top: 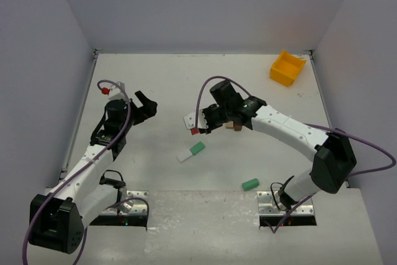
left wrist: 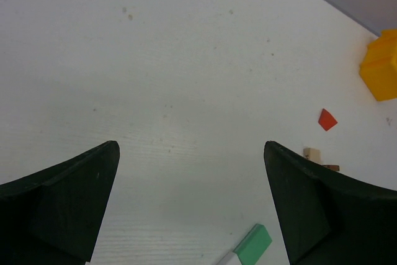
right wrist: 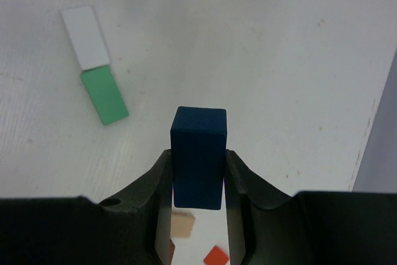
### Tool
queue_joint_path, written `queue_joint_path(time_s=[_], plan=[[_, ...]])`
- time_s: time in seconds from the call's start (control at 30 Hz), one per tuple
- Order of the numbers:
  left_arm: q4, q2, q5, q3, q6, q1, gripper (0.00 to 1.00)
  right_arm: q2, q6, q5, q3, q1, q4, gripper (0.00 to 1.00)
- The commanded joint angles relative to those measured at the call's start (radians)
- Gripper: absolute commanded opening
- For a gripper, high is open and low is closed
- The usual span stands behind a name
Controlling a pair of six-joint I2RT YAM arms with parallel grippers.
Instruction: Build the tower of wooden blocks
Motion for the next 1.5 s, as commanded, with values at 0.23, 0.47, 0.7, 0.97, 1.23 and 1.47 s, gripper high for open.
queue_joint_path(time_s=[0.23,0.47,0.7,0.97,1.23,1.47], plan=[[0.006,0.068,-0.069,-0.016,-0.019,-0.01,1.0,0.233,-0.26,0.057,0.162,0.212,-0.231,0.14],[0.018,0.079,-0.081,-0.024,-0.019,-0.01,1.0,0.355,-0.222,0.08,0.243,0.246,-0.288,0.14],[0.017,0.08,-0.08,-0.023,-0.017,-0.01,1.0,0.453,-0.169,0.094,0.327,0.26,-0.356,0.18],[0.022,0.071,-0.083,-0.029,-0.017,-0.01,1.0,0.492,-0.147,0.111,0.359,0.272,-0.402,0.2],[0.025,0.095,-0.076,-0.024,-0.018,-0.01,1.0,0.506,-0.14,0.123,0.357,0.282,-0.396,0.22],[0.028,0.092,-0.07,-0.026,-0.018,-0.01,1.0,0.521,-0.124,0.129,0.369,0.282,-0.379,0.25]])
